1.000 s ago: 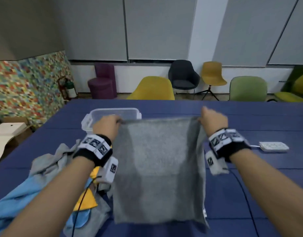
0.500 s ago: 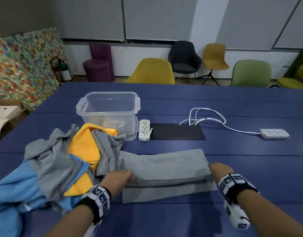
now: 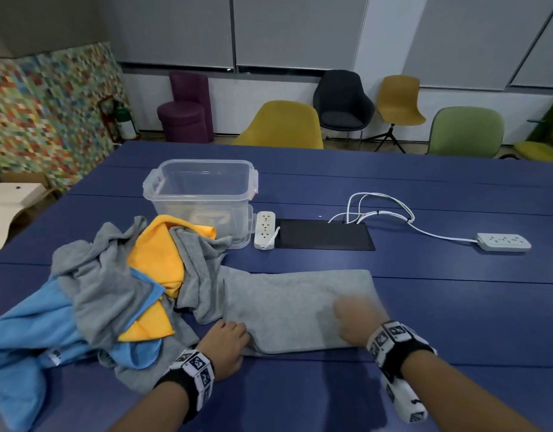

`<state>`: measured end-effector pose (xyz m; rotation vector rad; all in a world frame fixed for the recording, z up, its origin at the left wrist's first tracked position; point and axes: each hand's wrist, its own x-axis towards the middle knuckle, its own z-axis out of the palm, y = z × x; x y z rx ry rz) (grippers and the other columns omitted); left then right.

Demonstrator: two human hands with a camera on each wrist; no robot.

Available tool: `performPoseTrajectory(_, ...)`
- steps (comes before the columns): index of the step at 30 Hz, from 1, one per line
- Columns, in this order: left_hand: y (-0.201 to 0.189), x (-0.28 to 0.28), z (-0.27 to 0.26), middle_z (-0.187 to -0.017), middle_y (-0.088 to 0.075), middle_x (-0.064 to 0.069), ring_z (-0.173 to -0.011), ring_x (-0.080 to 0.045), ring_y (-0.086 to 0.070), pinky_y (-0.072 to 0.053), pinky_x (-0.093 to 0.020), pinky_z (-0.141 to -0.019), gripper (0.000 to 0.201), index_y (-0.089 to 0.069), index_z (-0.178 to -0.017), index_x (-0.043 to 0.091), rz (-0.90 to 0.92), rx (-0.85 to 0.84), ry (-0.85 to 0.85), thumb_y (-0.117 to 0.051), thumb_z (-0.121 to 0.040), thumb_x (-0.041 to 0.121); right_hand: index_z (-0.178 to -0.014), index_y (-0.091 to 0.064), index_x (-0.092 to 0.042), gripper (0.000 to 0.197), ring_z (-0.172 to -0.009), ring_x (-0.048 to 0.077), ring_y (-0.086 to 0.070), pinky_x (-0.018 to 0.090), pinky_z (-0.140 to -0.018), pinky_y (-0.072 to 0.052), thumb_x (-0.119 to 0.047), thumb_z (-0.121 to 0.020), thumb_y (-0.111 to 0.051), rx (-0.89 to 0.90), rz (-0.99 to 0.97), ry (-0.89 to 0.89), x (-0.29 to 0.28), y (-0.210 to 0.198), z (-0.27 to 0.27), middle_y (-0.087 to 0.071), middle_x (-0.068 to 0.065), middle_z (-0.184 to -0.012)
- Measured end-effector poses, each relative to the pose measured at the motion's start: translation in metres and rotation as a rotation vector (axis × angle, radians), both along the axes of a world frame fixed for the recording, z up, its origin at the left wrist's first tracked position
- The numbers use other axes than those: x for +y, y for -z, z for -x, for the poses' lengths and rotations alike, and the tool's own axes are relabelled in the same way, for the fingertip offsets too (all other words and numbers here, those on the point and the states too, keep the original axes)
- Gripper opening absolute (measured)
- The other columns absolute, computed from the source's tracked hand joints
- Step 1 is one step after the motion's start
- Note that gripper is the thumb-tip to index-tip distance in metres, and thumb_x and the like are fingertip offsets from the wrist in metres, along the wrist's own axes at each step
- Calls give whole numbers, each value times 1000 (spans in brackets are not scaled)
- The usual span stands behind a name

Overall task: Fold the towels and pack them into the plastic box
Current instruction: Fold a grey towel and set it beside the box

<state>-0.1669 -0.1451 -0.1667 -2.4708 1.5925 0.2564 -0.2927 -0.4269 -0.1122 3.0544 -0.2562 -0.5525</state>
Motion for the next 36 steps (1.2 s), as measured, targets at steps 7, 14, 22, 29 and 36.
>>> performPoseTrajectory(7, -22, -7, -17, -53, -51, 11, -34, -6, -46, -30, -18, -31, 21, -60, -51, 27, 82, -36, 2, -75, -46, 42, -111, -57, -9, 34, -98, 37, -55, 44, -86, -45, -22, -80, -60, -147, -336, -365, 101, 12, -46, -55, 18, -116)
performPoseTrajectory(14, -44, 6, -37, -59, -54, 11, -40, -6, -51, -36, -15, -38, 28, -60, -57, 26, 214, -1, -33, -39, -73, 36, -128, -42, -15, 46, -113, 31, -51, 41, -92, -37, -21, -85, -58, -287, -314, -155, 131, 17, -52, -45, 8, -130)
performPoseTrajectory(22, -62, 1, -46, -58, -56, 8, -42, -6, -55, -39, -14, -41, 37, -63, -56, 23, 175, -141, -71, -35, -79, 34, -119, -53, -8, 29, -112, 30, -52, 38, -93, -35, -13, -93, -42, -185, -127, -41, 109, 15, -52, -50, 12, -123)
performPoseTrajectory(29, -99, 14, -59, -126, -46, -9, -112, -27, -50, -39, -35, -90, 26, -46, -122, 9, 166, -127, -539, -35, -98, 12, -121, -57, -16, 32, -108, 27, -56, 37, -98, -35, -13, -93, -42, -179, -10, 184, 36, -21, -27, -52, 9, -123)
performPoseTrajectory(36, -133, 25, -50, -105, -55, -22, -91, -37, -54, -38, -40, -74, 24, -49, -105, 0, 532, -28, -619, -31, -99, 16, -120, -59, -16, 30, -114, 28, -53, 34, -92, -41, -26, -97, -42, -277, -94, 230, -4, -84, -1, -53, 7, -126)
